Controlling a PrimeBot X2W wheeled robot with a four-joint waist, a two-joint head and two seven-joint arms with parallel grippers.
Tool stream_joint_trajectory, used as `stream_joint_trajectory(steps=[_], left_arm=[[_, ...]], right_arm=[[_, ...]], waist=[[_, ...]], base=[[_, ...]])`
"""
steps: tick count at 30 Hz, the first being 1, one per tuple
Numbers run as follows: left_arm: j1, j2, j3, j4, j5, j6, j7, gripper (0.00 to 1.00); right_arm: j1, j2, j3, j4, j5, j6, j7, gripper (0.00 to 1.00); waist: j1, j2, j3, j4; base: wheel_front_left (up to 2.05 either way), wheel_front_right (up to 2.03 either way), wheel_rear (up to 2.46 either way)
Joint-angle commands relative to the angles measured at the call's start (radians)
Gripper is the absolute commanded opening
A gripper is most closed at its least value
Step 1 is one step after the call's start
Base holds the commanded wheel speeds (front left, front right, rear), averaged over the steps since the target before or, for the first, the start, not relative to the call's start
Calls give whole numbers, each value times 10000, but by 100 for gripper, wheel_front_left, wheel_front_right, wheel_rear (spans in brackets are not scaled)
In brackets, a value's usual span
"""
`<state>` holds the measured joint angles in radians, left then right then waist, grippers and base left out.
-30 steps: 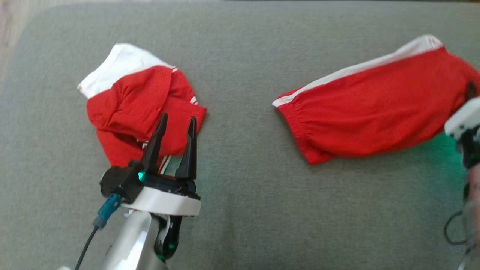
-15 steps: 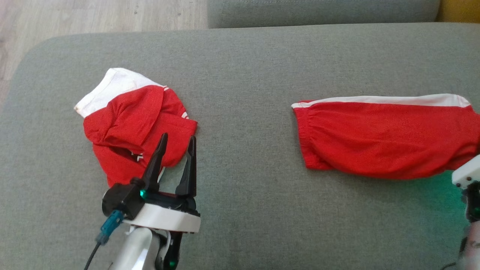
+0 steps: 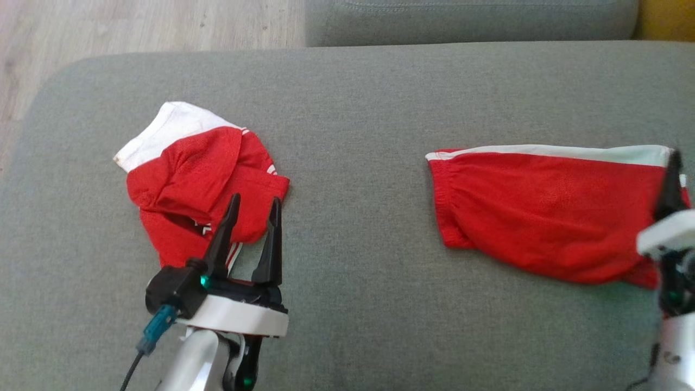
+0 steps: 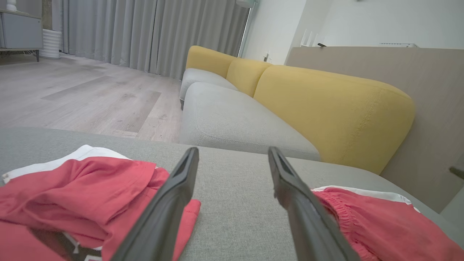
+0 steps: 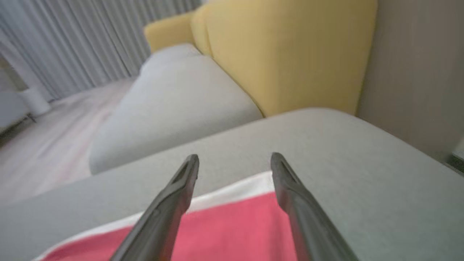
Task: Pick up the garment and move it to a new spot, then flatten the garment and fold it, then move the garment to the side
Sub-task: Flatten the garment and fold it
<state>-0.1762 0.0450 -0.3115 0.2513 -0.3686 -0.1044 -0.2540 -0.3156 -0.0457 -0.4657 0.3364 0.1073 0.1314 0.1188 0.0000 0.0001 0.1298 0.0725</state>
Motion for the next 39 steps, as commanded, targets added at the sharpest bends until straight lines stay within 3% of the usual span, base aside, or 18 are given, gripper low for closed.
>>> stream_joint_trajectory(steps=[1, 6, 11, 20, 30, 39], left_arm=[[-157, 53, 399, -338, 54, 18, -78, 100], [-79, 53, 406, -474, 17, 52, -78, 100], [87, 53, 352, -630, -8, 113, -78, 100], [135, 53, 334, -562, -47, 122, -78, 100], [-105, 53, 331, -517, 64, 44, -78, 100], [-407, 53, 352, -499, 93, -40, -78, 100]], right_arm=[[-180, -59, 582, -560, 214, -7, -345, 100], [416, -54, 2167, -1391, 752, -7, -1742, 100], [1510, -49, 3392, -1627, 252, -7, -3018, 100], [1830, -47, 3923, -1221, -198, -7, -3491, 100], [687, -98, 1577, -52, -816, -7, -2151, 100], [-841, -52, -1797, 1067, -2164, -7, -583, 100]], waist=[[0, -1, -74, -48], [0, -1, -342, -141], [0, -1, -486, -178], [0, -1, -300, -229], [0, -1, 361, -83], [0, -1, 1074, 71]], base=[[0, 0, 0], [0, 0, 0], [0, 0, 0], [0, 0, 0], [0, 0, 0], [0, 0, 0]])
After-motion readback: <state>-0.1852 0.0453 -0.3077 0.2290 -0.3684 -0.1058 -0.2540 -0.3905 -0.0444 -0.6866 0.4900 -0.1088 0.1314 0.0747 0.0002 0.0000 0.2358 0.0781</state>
